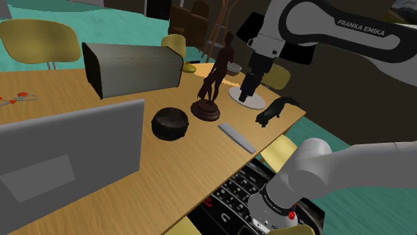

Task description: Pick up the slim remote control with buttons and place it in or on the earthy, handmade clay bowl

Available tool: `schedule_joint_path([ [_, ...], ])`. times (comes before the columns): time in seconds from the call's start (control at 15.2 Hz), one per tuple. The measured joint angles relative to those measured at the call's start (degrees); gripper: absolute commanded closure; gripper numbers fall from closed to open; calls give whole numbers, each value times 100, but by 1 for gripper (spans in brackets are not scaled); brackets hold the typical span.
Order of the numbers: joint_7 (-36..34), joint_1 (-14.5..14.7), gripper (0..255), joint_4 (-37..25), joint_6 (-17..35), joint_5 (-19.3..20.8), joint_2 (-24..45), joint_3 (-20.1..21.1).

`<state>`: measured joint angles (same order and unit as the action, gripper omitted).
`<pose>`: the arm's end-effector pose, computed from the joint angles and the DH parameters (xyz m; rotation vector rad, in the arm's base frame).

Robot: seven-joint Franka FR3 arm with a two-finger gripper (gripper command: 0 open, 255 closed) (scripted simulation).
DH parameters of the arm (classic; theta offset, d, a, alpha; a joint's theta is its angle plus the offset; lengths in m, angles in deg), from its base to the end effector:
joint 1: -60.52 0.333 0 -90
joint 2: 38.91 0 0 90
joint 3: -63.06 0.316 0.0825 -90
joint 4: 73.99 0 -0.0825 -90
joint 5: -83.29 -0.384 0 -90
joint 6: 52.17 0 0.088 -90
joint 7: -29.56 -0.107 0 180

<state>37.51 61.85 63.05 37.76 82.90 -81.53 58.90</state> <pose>0.3151 -0.0200 0.5598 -3.0723 -0.1694 0.1150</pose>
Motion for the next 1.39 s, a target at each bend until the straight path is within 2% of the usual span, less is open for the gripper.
schedule_joint_path([
  [0.13, -9, -23, 0, 130, 95, 19, -49, -10],
  [0.33, -41, -155, 0, 693, 526, 129, -257, -84],
  [0.92, -168, -716, 0, 2537, 2317, 588, -580, -401],
  [1.12, -201, -936, 0, 2993, 3029, 769, -417, -538],
  [1.39, -214, -1032, 0, 3334, 3529, 864, -299, -605],
])
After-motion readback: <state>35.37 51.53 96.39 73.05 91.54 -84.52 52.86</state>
